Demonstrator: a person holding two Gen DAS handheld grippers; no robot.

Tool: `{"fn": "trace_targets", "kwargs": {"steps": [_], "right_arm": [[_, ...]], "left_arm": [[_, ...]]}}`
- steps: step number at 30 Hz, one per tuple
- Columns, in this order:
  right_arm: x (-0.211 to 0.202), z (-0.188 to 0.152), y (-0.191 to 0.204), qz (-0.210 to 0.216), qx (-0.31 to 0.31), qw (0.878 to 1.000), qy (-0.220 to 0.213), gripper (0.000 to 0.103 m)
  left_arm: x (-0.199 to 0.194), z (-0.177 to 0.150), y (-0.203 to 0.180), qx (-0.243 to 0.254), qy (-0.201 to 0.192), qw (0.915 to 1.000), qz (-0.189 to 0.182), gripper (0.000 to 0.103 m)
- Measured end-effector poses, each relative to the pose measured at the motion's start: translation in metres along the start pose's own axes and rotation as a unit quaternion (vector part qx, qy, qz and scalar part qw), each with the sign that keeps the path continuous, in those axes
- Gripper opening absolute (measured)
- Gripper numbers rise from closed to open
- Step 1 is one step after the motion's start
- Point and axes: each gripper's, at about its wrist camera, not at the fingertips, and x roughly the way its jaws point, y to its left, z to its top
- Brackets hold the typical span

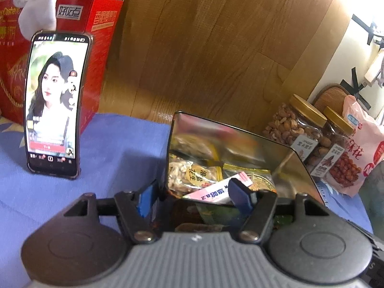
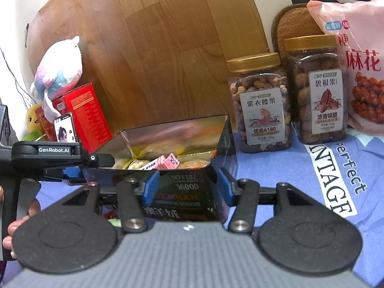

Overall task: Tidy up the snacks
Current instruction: 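Lift the pink UHA box with both tools and lower it into the tin, then grasp the yellow milk-tea cup with the left tool and drop it into the tin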

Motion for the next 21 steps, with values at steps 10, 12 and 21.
{"fn": "trace_targets", "kwargs": {"steps": [10, 12, 21], "right_arm": [[-0.032, -0.025, -0.016, -0.018, 0.017, 1.0, 0.011, 0.055], [-0.027, -0.03, -0.022, -0.017, 0.05, 0.998, 0.033, 0.055], [-0.009, -0.04, 0.06, 0.069, -0.038, 0.995, 0.062, 0.055]], "left_arm": [[-0.094, -0.041, 0.062, -0.012, -0.023, 0.9987, -0.043, 0.07], [-0.104, -0.052, 0.075, -0.02, -0.018, 0.999, -0.034, 0.07], [-0.104, -0.09, 0.089, -0.061, 0.012, 0.9948, -0.082, 0.067]]}}
